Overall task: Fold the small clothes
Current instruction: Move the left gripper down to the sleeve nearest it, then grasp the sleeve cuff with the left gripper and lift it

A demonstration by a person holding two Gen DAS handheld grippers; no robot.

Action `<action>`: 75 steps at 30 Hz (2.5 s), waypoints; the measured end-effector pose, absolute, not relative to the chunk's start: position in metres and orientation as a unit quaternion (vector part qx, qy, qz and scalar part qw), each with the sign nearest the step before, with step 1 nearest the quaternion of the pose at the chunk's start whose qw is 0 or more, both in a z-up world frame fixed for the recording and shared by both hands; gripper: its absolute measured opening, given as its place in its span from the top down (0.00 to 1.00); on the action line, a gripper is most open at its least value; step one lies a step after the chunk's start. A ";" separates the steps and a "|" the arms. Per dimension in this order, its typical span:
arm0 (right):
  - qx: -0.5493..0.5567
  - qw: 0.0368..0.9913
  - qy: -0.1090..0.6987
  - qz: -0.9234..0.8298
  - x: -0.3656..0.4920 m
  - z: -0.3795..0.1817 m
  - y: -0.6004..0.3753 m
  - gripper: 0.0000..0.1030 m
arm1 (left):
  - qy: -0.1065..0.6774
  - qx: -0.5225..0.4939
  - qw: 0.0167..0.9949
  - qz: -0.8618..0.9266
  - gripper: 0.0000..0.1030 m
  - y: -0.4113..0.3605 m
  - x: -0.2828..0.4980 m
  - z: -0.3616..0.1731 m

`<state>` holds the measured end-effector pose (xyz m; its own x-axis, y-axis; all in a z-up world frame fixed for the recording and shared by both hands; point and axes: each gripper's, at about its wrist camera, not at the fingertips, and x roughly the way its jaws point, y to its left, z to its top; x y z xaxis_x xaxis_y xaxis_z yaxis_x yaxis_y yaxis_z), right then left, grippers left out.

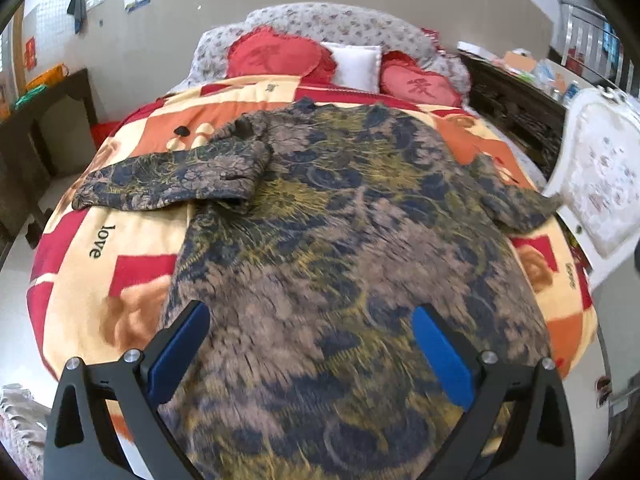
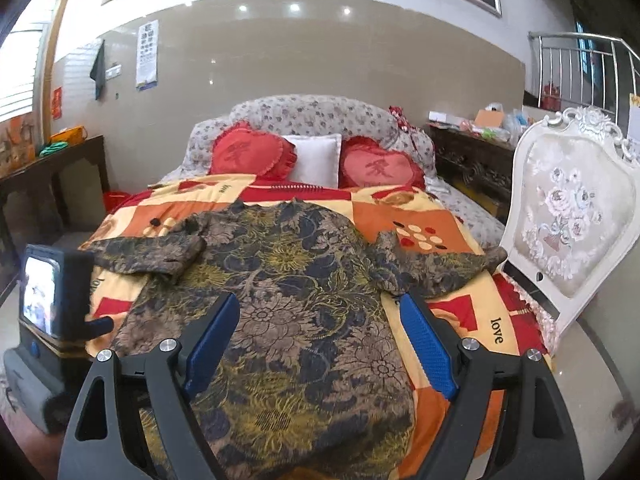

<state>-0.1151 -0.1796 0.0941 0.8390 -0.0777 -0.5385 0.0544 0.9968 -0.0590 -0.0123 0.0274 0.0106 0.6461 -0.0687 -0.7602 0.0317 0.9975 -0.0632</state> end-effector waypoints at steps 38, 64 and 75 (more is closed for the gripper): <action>0.012 0.898 0.437 -0.053 0.116 -0.091 -0.203 0.31 | 0.453 -0.010 0.891 0.030 0.00 0.041 0.133 -0.088; 0.006 0.897 0.438 -0.056 0.118 -0.091 -0.200 0.30 | 0.388 -0.217 0.895 0.037 0.01 0.282 0.104 0.002; 0.004 0.897 0.438 -0.056 0.118 -0.091 -0.199 0.30 | 0.356 -0.539 0.763 0.010 0.16 0.409 0.121 -0.083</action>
